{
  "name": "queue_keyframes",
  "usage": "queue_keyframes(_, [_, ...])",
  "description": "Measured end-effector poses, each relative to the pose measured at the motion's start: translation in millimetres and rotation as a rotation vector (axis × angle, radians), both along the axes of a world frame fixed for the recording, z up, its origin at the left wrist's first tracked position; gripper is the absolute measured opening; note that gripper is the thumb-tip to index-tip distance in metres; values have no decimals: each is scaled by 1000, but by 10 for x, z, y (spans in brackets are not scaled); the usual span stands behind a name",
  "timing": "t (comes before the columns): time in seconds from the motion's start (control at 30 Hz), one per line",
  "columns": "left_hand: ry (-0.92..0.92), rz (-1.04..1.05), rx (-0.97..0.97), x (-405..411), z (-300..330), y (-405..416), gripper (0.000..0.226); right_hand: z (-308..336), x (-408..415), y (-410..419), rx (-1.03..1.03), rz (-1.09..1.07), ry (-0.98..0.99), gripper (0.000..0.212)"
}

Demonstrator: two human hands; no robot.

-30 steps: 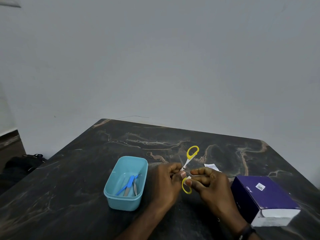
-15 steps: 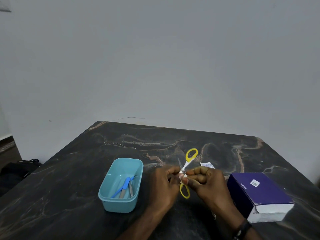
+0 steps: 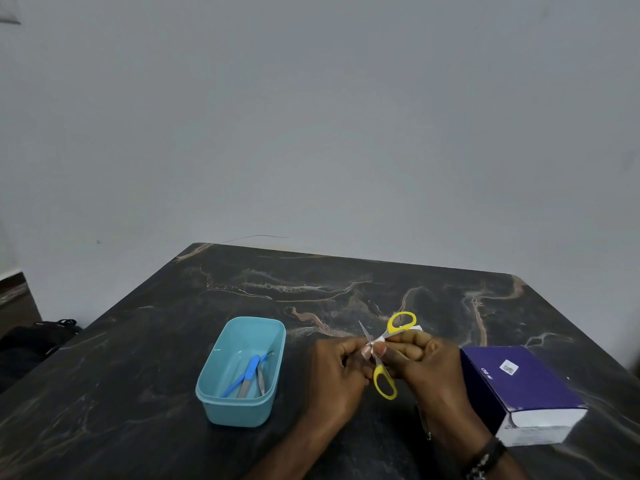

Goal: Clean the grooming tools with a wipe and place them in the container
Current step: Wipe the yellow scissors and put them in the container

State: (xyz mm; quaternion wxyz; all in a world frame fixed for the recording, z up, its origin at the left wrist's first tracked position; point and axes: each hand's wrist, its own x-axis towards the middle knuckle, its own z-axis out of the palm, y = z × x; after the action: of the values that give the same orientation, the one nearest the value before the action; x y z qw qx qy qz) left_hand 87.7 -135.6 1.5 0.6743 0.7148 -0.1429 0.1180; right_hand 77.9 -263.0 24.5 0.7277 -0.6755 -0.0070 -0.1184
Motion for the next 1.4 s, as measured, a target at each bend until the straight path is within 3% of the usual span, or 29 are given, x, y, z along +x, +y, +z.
queue_keyframes(0.33, [37, 6, 26, -61, 26, -9, 26, 11, -3, -1, 177, -102, -3, 18])
queue_keyframes(0.57, [106, 11, -11, -66, 28, 6, 33, -30, -9, 30, 150, -51, 53, 24])
queue_keyframes(0.83, [152, -35, -25, -108, 82, -60, 21, 12, 36, -72, 253, -145, 52, 32])
queue_keyframes(1.07, [184, -23, -55, -120, 115, -51, 33, -50, 33, 4, 209, -69, 110, 23])
queue_keyframes(1.4, [109, -47, 33, -164, 98, -61, 23, -28, 88, -176, 323, -233, 45, 29])
